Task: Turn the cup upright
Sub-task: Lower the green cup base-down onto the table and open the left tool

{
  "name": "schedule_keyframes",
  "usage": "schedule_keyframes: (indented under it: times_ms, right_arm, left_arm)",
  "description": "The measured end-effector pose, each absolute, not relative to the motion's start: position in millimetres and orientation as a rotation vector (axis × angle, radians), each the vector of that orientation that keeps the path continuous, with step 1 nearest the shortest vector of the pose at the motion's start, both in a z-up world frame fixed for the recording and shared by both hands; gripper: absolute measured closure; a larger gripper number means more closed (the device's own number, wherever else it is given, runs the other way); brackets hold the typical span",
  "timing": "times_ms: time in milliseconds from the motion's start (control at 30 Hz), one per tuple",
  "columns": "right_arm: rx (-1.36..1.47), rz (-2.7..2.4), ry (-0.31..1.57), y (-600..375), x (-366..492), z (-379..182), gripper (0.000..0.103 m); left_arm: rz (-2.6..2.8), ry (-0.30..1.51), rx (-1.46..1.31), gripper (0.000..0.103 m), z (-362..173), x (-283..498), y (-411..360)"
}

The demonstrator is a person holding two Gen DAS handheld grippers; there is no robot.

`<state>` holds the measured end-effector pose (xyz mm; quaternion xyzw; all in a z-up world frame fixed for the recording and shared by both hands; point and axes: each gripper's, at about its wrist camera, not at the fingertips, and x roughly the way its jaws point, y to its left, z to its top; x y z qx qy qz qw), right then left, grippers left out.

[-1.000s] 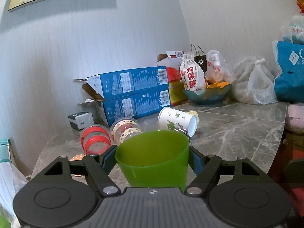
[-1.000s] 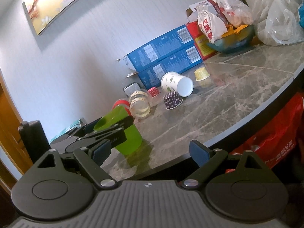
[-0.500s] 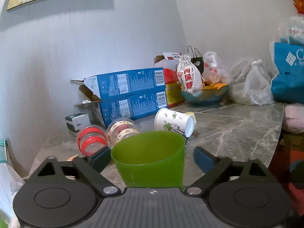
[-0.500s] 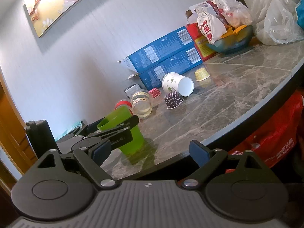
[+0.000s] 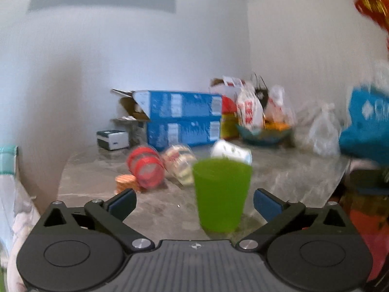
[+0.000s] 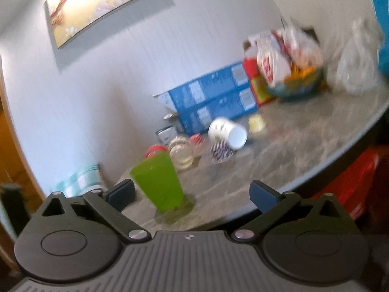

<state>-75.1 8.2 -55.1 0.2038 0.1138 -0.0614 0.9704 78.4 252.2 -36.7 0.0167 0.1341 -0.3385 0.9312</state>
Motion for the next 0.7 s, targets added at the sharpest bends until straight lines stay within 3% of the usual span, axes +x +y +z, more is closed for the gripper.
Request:
schedule_keyframes:
  times_ms: [300, 700]
  right_arm:
    - [0.142, -0.126, 0.199, 42, -95, 2, 0.001]
    - [0.211, -0.145, 0.433, 25, -46, -28, 0.001]
  left_arm:
    - [-0.636, 0.263, 0.066, 0.000, 21, 54, 292]
    - [-0.710, 0.452, 0.115, 0.000, -10, 71, 255]
